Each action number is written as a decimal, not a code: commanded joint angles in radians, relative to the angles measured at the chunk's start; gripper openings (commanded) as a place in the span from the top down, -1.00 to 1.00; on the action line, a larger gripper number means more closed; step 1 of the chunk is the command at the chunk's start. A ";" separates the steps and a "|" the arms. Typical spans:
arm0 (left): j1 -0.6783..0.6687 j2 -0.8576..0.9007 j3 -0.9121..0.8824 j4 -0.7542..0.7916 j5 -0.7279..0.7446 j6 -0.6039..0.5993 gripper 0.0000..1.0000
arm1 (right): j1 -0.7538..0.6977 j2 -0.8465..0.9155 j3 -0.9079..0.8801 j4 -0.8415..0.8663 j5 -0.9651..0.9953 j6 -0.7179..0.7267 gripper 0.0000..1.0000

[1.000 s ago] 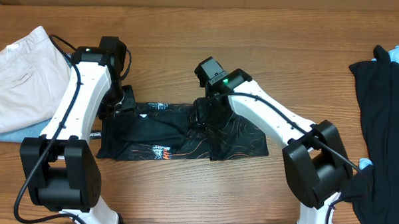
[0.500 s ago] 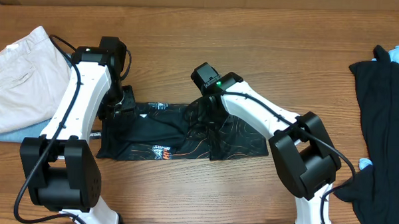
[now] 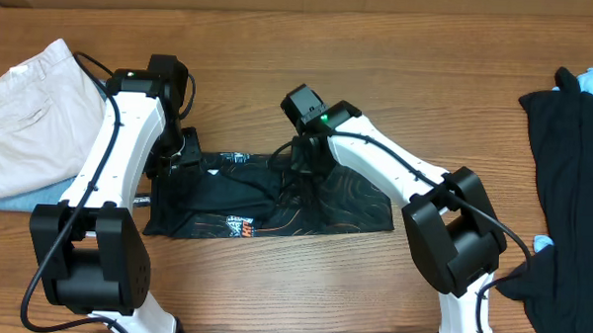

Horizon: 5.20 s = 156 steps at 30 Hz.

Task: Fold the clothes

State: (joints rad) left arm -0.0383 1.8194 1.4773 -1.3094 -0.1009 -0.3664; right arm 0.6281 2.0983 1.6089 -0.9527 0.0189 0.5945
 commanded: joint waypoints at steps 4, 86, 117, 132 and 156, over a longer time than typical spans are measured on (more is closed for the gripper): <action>0.000 -0.015 0.016 0.001 -0.003 0.008 0.15 | -0.005 -0.003 0.076 -0.011 0.013 -0.019 0.92; 0.001 -0.015 0.016 -0.003 -0.003 0.023 0.15 | 0.167 0.058 -0.038 -0.214 -0.198 0.224 0.92; 0.001 -0.015 0.016 -0.018 -0.045 0.022 0.04 | -0.048 -0.206 0.144 -0.431 0.167 0.031 0.44; 0.157 -0.013 -0.177 0.153 -0.005 0.032 -0.34 | -0.177 -0.206 0.111 -0.460 0.161 -0.001 0.41; 0.208 -0.013 -0.500 0.604 0.180 0.109 -0.38 | -0.177 -0.206 0.111 -0.468 0.161 -0.001 0.41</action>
State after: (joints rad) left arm 0.1703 1.7927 1.0199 -0.7307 0.0036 -0.2859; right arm 0.4477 1.9064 1.7248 -1.4227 0.1722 0.5976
